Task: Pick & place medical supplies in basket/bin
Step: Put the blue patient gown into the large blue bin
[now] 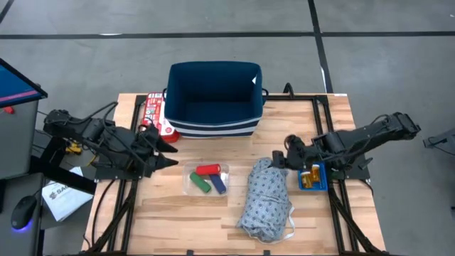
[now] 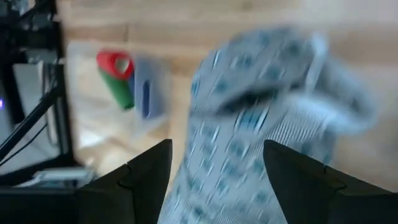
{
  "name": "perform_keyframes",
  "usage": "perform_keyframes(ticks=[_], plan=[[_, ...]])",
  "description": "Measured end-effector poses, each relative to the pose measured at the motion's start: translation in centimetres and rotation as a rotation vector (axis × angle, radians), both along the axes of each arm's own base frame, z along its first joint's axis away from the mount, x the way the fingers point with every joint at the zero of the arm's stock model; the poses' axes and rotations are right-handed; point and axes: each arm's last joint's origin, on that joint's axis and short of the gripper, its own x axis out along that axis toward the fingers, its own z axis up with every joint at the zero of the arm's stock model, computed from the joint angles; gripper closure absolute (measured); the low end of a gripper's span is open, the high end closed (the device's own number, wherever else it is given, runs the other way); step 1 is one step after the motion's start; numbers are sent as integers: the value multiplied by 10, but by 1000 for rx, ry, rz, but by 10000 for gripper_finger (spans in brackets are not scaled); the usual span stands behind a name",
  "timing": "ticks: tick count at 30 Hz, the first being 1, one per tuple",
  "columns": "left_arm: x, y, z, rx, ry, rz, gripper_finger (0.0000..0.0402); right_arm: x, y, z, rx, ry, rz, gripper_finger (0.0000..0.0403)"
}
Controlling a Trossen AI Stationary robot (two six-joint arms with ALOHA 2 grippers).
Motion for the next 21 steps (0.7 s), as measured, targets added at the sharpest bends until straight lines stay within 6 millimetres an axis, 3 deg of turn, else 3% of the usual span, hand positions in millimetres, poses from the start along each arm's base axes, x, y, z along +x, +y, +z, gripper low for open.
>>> perform_keyframes(ticks=[6, 11, 16, 21], plan=[[6, -2, -3, 9, 23, 0, 135, 0, 36, 7, 123, -66, 29, 152], [7, -3, -4, 10, 25, 0, 135, 11, 64, 30, 153, -54, 85, 152], [7, -3, -4, 13, 24, -2, 135, 22, 81, 50, 179, 155, 164, 152], [7, -3, -3, 34, 16, -14, 135, 36, 89, 30, 206, 421, 194, 152]])
